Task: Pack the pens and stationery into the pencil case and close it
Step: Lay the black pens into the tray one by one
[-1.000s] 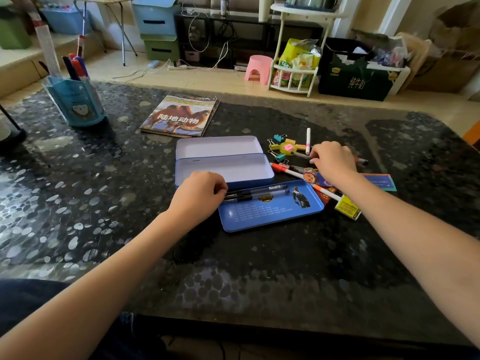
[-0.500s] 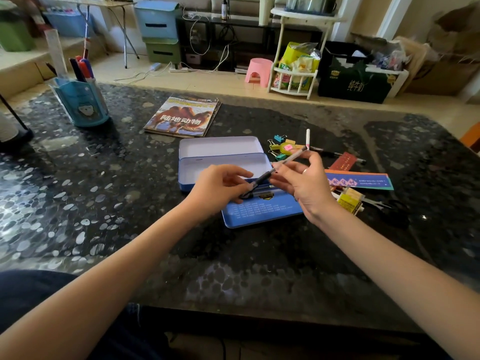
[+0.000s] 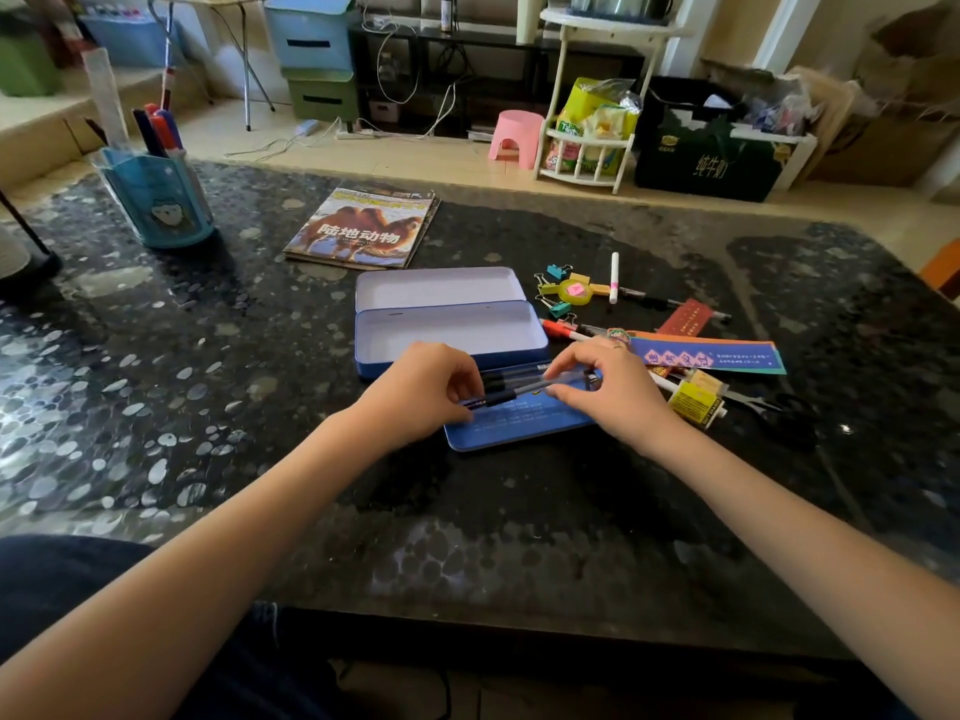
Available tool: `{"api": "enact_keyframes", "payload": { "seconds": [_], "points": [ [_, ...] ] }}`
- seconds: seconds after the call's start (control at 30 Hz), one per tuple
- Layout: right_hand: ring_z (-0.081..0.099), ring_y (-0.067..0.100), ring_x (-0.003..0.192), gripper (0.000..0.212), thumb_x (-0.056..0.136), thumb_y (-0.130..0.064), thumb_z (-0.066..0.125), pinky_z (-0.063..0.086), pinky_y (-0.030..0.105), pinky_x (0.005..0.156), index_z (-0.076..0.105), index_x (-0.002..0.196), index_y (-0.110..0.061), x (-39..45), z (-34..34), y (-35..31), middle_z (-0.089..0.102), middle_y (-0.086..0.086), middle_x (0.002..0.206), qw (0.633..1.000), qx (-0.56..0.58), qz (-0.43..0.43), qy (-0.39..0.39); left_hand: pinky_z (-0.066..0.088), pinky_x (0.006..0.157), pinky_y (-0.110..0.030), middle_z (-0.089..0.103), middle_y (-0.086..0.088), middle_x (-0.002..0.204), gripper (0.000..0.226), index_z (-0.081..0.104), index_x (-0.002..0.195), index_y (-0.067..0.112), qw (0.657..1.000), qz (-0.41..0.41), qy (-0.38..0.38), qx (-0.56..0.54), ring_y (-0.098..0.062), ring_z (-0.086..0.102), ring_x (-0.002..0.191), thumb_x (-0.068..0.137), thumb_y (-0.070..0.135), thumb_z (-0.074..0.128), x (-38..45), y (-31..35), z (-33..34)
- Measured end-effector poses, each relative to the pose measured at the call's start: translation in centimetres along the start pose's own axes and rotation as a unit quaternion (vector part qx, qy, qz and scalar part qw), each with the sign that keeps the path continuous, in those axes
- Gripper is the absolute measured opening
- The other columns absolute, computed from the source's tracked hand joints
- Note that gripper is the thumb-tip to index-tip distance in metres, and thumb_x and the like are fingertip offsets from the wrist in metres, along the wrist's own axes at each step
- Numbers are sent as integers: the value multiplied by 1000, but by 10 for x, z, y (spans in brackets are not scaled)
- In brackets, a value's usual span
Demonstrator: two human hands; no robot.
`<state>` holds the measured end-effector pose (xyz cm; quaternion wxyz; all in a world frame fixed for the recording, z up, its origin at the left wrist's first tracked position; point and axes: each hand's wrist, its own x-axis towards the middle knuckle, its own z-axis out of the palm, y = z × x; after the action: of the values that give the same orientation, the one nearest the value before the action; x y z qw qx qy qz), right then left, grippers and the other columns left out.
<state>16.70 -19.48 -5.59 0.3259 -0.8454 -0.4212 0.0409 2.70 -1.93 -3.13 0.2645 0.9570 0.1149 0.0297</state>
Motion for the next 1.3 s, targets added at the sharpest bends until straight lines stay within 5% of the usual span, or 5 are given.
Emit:
{"api": "enact_keyframes", "payload": {
  "seconds": [0.2,0.43,0.7,0.97,1.3],
  "points": [
    [52,10,98,27,78,-26,74,45,28,84,65,103,-25,6,10,0,57,-6,104,1000,-21,-3,-14,44,69,-17,69,0,86,16,71,91,13,1000,1,9,12,-9,60,74,76,13,75,1,-5,2],
    [60,18,87,6,85,-19,66,53,41,79,71,88,-17,52,-20,28,66,1,92,989,-66,58,123,43,66,-22,59,9,71,7,69,83,16,999,-19,48,15,-7,55,67,79,10,69,4,-13,-3],
    [55,32,112,31,94,-16,54,47,45,89,59,124,-16,103,-51,64,60,13,124,938,-298,170,51,53,71,-30,65,2,76,9,64,76,18,999,-31,16,32,-14,61,74,77,10,69,6,-17,-3],
    [60,30,92,25,89,-9,60,52,41,78,60,114,-9,108,-43,83,63,15,101,891,-393,228,0,53,70,-32,63,3,76,10,62,75,17,998,-36,34,30,-14,59,74,78,8,65,10,-21,-2],
    [58,27,98,20,96,-18,50,51,40,74,60,113,-15,97,-37,82,60,11,113,941,-310,129,41,51,68,-28,63,3,76,11,62,75,18,998,-33,38,27,-13,59,74,79,8,65,9,-22,0]
  ]
}}
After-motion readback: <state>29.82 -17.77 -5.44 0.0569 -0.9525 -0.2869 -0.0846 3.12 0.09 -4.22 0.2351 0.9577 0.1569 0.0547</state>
